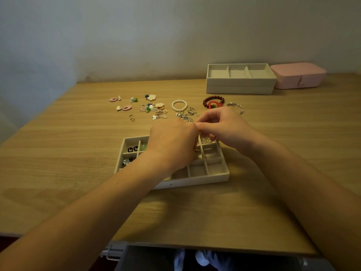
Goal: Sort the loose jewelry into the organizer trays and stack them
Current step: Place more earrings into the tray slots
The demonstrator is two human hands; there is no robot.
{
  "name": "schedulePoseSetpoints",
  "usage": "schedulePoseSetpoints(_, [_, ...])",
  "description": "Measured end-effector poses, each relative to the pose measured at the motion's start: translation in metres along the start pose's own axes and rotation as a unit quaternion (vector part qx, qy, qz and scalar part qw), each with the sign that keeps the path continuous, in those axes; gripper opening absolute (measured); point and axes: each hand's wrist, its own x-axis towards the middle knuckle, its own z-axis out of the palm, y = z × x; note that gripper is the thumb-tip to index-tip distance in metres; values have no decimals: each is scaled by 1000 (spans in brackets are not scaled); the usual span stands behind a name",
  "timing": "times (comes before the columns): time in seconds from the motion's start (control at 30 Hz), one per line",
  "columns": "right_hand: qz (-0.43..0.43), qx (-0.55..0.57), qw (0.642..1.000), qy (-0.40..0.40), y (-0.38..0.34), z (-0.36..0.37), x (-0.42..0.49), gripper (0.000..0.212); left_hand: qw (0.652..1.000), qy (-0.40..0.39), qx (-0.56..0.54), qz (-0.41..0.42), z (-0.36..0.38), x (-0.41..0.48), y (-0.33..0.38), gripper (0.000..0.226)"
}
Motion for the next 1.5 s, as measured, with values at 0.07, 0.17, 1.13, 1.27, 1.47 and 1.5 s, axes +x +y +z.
schedulePoseSetpoints(0.07, [2, -2, 1000, 1, 0, 0, 0, 6, 1000, -2, 16, 3, -1, 0, 3, 15])
schedulePoseSetpoints(0.17, [5, 1, 1000, -6, 0, 0, 1, 7, 1000, -19, 2, 6, -1, 3, 2, 17])
schedulePoseSetpoints(1.13, [68, -76, 994, -35, -64, 95, 127, 17, 923, 20, -252, -291, 67, 43, -201, 7])
schedulePoseSetpoints(1.27, [89, -75, 992, -49, -65, 101, 139, 17, 936, -20, -246, -252, 81, 57, -198, 26])
schedulePoseSetpoints(1.47, [96, -64, 991, -69, -63, 104, 143, 17, 955, -19, -190, -229, 84, 65, -189, 11])
schedulePoseSetpoints(1.5, [93, -61, 991, -71, -62, 103, 143, 16, 954, -11, -190, -230, 84, 63, -188, 9])
